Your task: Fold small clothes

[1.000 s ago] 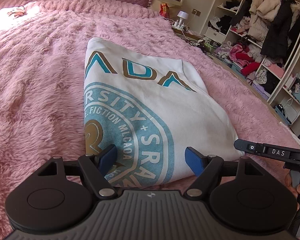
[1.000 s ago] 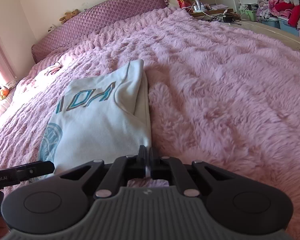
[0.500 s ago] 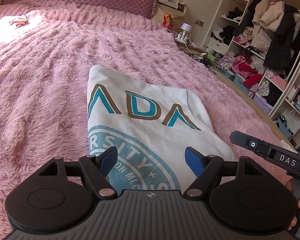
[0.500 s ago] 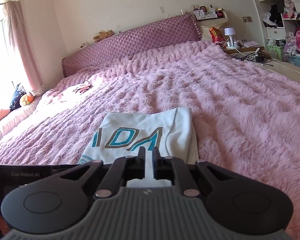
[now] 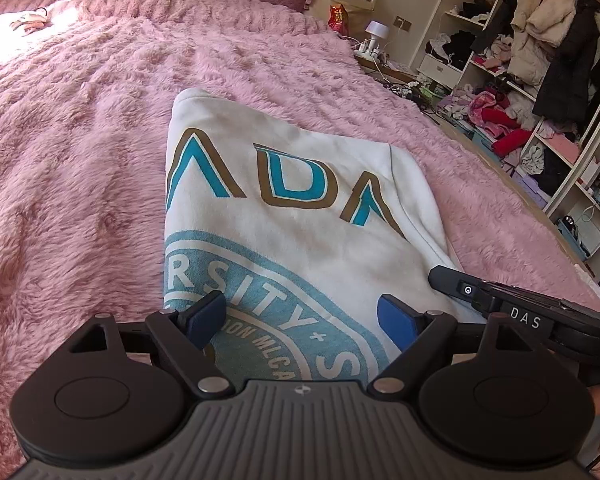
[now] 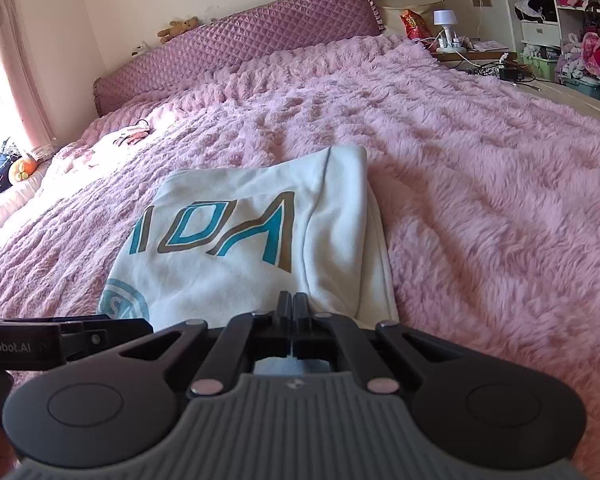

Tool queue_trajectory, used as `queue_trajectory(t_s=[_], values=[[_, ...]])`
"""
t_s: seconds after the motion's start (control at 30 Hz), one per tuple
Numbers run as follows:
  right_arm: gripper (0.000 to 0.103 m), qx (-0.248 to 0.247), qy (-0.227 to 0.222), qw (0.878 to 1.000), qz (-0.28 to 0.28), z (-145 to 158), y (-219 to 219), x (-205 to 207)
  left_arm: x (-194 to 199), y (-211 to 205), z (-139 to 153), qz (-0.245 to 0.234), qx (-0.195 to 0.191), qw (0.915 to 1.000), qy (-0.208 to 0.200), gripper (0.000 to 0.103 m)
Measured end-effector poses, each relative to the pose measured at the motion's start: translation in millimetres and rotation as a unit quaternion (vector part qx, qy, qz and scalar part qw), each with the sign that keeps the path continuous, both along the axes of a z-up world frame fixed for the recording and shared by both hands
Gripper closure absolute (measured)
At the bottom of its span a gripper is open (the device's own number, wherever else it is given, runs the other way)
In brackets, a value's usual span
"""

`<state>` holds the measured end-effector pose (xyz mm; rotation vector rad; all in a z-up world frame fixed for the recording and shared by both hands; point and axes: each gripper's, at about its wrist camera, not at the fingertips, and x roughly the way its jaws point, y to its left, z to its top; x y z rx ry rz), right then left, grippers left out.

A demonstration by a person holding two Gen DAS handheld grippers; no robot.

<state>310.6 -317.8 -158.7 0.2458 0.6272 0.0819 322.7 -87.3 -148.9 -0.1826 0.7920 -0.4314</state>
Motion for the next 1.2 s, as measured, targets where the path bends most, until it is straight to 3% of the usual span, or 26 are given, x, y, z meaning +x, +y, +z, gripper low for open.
queue_trajectory(t_s=[0.2,0.23,0.3,0.33,0.43,0.6,0.77,0.93,1.0,1.2], values=[[0.1,0.005,0.003,1.0,0.001,12,0,0,1,16,17,0.017,-0.021,0.9996,0.004,0.011],[0.097,0.006,0.001,1.0,0.001,16,0,-2,1,22,21,0.021,-0.029,0.9994,0.0,0.011],[0.072,0.002,-0.014,1.0,0.006,28,-1,-9,2,36,28,0.019,-0.048,0.9987,-0.004,0.011],[0.067,0.001,-0.024,1.0,0.012,35,-2,-13,2,43,30,0.018,-0.057,0.9982,-0.003,0.011],[0.064,0.01,-0.037,0.999,0.025,47,-17,-21,10,71,30,0.009,-0.112,0.9936,0.005,0.01],[0.061,0.069,-0.019,0.997,0.023,46,-65,-22,30,109,3,0.02,-0.197,0.9793,0.041,0.01],[0.061,0.142,-0.003,0.99,0.02,28,-99,-17,52,127,-42,0.038,-0.271,0.9563,0.102,0.01],[0.06,0.175,0.019,0.983,0.051,10,-102,-4,69,132,-58,0.032,-0.326,0.9384,0.111,0.01],[0.059,0.182,0.029,0.981,0.06,2,-100,4,77,130,-62,0.022,-0.342,0.9319,0.118,0.01],[0.051,0.189,0.037,0.98,0.057,-17,-100,20,103,117,-73,0.0,-0.358,0.9231,0.14,0.008]])
